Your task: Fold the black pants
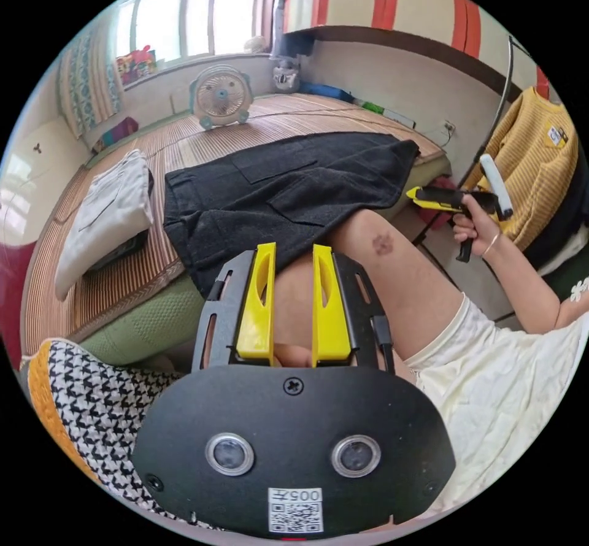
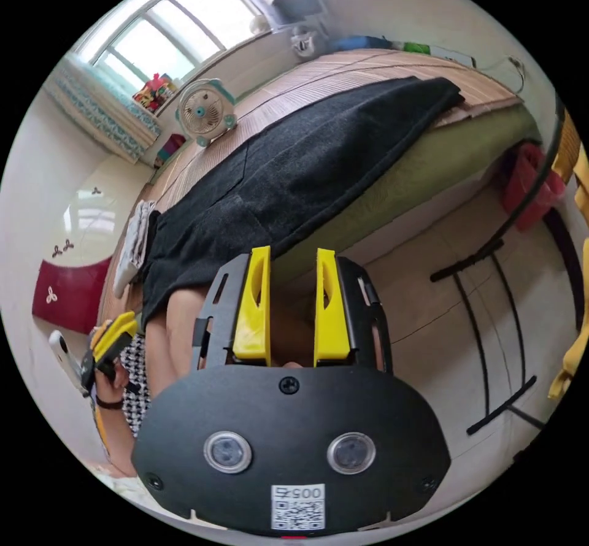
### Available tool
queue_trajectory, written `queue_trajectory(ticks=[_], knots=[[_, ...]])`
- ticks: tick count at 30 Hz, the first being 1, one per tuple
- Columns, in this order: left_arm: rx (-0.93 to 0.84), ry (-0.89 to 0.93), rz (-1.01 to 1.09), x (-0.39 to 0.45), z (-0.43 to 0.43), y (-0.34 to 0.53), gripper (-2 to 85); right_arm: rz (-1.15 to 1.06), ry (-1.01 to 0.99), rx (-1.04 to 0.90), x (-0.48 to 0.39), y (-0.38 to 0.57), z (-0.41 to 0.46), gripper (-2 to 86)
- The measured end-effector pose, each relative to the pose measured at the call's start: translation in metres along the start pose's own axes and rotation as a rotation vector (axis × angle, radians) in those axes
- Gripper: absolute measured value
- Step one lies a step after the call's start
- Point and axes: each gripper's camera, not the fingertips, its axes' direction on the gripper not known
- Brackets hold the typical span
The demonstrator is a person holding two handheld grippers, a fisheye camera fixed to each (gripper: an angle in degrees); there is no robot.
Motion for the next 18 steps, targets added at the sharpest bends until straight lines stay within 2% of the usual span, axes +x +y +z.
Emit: queue_trajectory(ticks=[8,18], knots=[[-0.060,-0.075,0.067,0.026,0.009,-0.016,10.1,0.216,-0.129,-0.028,0.042,-0.045,0.015,9.4],[-0.069,-0.162,0.120,0.059,0.020,-0.022,7.0,0.191,-0.133,-0.005,0.044,-0.050,0.000,-0.2]])
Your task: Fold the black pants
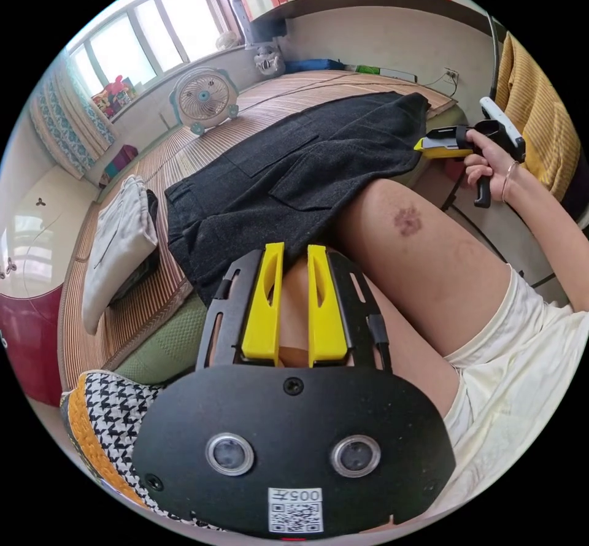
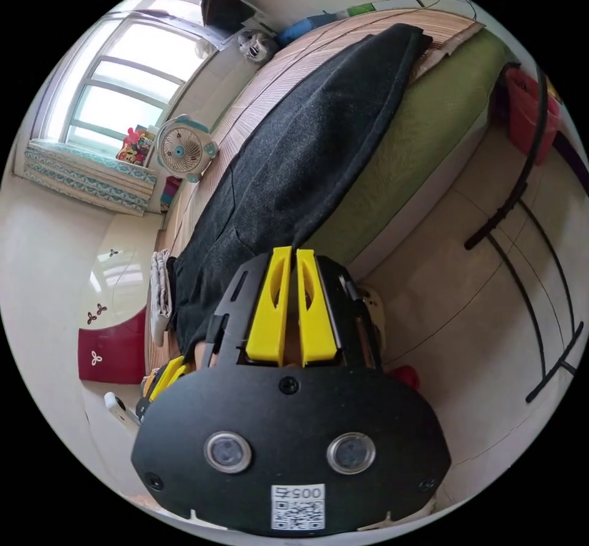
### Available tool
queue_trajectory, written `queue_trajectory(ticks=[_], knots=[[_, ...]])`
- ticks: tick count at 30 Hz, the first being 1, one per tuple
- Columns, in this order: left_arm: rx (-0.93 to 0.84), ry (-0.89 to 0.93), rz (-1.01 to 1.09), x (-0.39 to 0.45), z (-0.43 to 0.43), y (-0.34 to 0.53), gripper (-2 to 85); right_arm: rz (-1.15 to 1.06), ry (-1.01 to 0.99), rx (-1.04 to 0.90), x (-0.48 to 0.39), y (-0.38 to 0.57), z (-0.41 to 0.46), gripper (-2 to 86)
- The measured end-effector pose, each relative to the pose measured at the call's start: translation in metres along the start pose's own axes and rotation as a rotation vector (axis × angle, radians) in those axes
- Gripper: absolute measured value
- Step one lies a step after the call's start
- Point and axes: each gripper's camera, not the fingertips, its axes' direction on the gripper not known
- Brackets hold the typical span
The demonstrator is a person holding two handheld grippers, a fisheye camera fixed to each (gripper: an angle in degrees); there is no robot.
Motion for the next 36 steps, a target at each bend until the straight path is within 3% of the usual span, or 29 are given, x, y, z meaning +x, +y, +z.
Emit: queue_trajectory(ticks=[14,36], knots=[[0.028,-0.044,0.066,0.010,-0.032,0.009,2.2,-0.284,0.125,0.096,-0.056,0.024,-0.036,-1.5],[0.017,0.002,0.168,0.009,-0.069,0.028,1.7,-0.360,0.220,0.036,-0.068,0.068,-0.027,-1.5]])
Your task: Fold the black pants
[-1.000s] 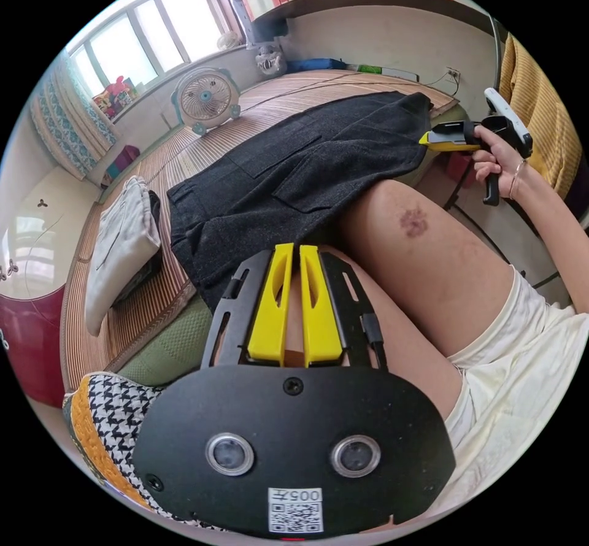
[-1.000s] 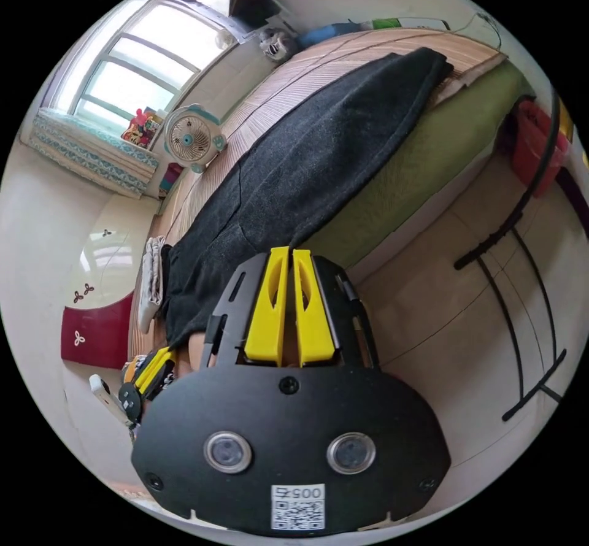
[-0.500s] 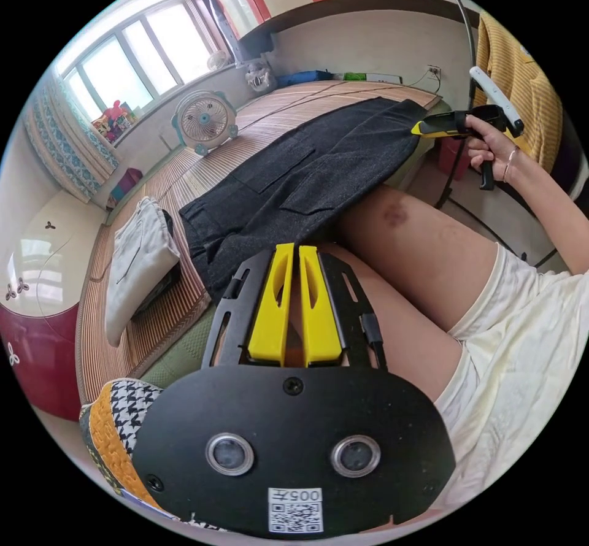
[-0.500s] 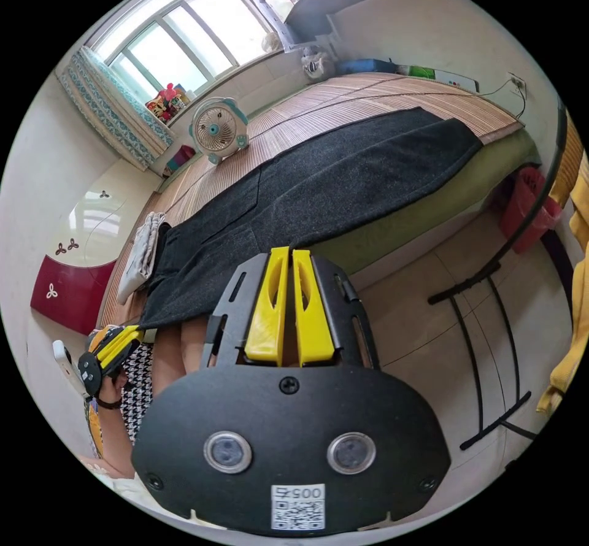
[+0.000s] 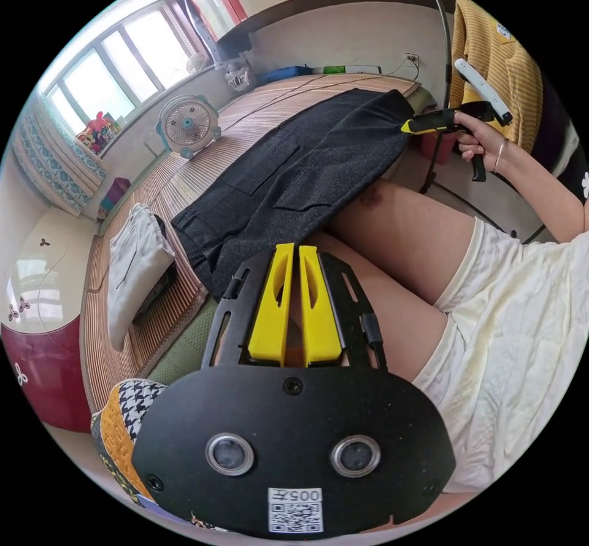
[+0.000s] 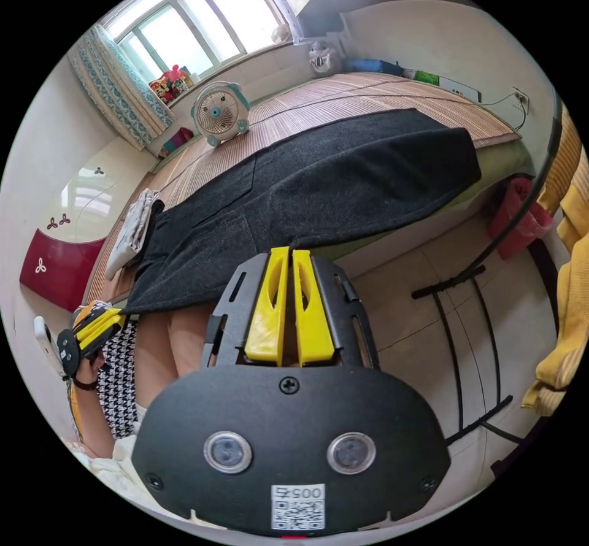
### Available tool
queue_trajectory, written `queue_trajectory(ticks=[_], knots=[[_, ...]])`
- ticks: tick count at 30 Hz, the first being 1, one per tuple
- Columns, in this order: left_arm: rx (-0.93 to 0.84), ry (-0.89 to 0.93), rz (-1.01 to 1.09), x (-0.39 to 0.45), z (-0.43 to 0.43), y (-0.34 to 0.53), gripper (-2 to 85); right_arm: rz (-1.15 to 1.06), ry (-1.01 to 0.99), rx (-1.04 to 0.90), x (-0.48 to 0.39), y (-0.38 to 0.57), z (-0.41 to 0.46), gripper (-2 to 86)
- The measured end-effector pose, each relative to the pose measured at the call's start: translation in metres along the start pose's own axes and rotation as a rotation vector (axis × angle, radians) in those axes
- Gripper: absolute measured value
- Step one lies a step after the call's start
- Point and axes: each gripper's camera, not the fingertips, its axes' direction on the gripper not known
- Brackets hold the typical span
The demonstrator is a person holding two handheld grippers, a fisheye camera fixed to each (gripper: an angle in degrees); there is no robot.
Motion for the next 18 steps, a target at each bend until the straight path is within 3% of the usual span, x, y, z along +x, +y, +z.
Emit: queue_trajectory(ticks=[18], knots=[[0.047,0.075,-0.108,-0.032,0.006,0.021,1.4,0.050,-0.006,-0.142,-0.016,-0.006,0.057,1.7]])
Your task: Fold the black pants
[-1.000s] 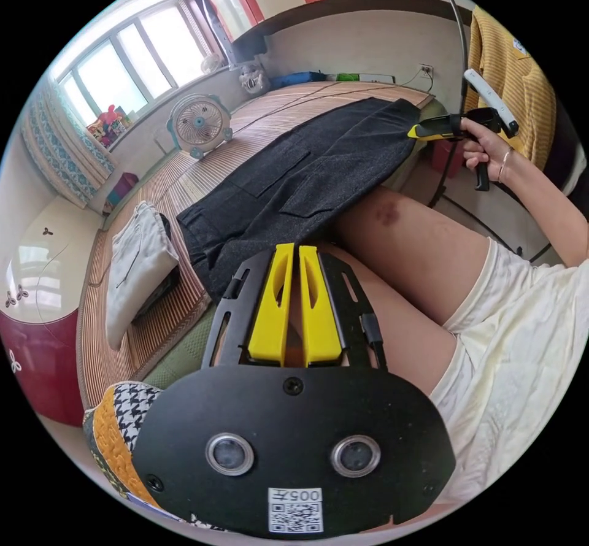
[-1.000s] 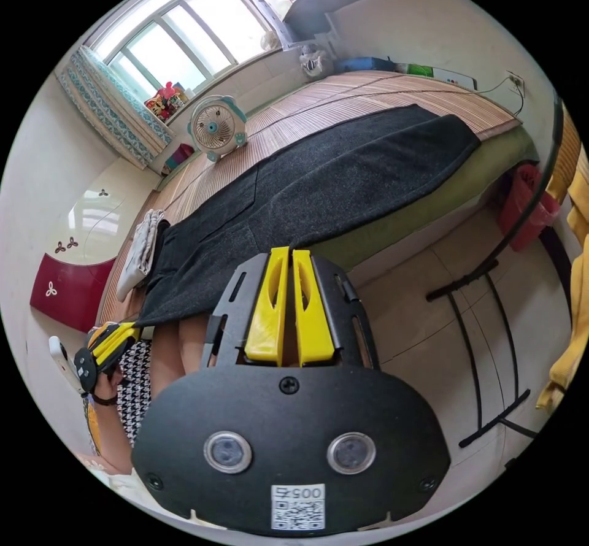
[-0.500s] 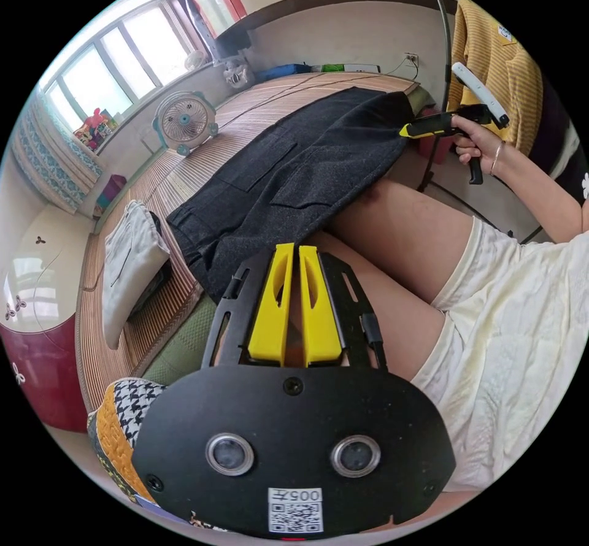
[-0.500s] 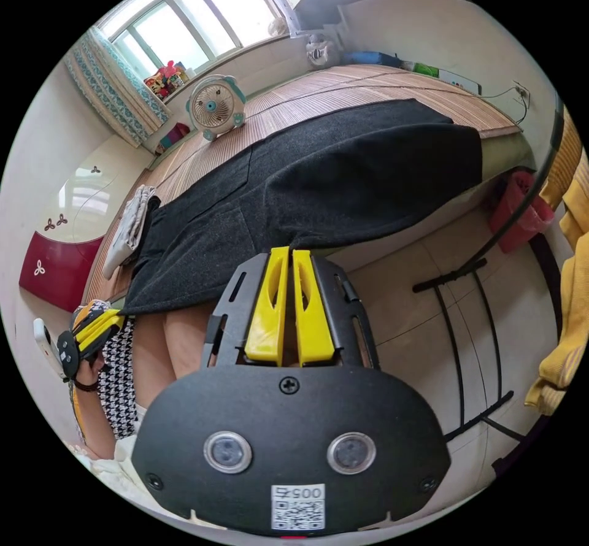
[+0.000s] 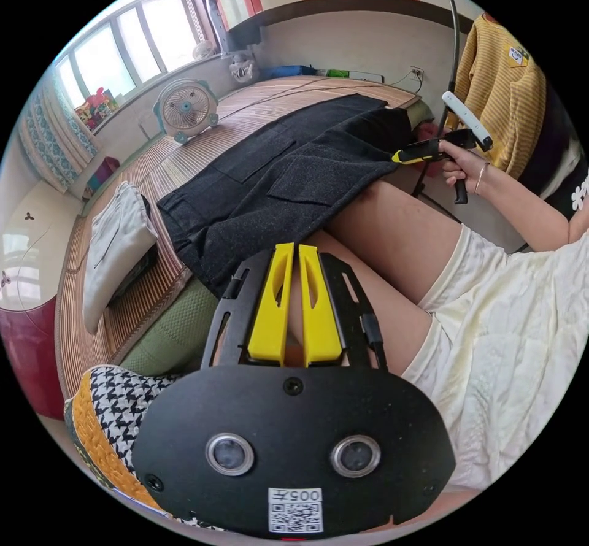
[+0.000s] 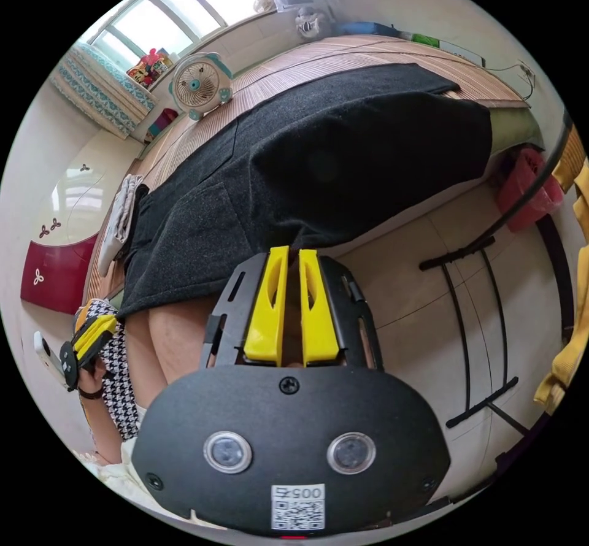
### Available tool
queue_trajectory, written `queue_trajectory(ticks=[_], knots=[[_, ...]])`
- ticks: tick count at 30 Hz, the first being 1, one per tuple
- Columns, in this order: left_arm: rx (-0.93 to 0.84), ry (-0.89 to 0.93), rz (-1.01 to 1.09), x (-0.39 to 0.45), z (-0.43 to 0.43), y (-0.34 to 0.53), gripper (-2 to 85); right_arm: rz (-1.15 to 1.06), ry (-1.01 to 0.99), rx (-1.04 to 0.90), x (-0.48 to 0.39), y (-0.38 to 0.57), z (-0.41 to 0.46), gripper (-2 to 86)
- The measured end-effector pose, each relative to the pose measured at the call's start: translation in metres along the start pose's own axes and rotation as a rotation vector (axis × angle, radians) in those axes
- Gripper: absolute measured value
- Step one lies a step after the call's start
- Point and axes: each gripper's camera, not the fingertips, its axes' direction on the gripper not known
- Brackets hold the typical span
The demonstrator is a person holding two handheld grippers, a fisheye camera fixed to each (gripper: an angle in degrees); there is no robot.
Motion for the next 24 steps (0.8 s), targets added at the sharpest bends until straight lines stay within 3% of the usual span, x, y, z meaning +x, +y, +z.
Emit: queue_trajectory(ticks=[7,16,21,24], knots=[[0.081,-0.041,-0.187,-0.047,-0.007,0.000,3.8,-0.112,0.048,0.039,-0.020,-0.010,-0.017,4.3],[0.019,-0.133,-0.317,-0.080,0.033,-0.037,5.3,-0.183,0.061,-0.001,-0.040,-0.048,-0.034,6.8],[0.014,-0.139,-0.386,-0.094,0.062,-0.064,6.6,-0.133,0.168,0.120,-0.041,-0.068,-0.029,8.6],[0.013,-0.160,-0.468,-0.109,0.084,-0.081,7.1,-0.085,0.243,0.308,-0.044,-0.087,-0.018,10.2]])
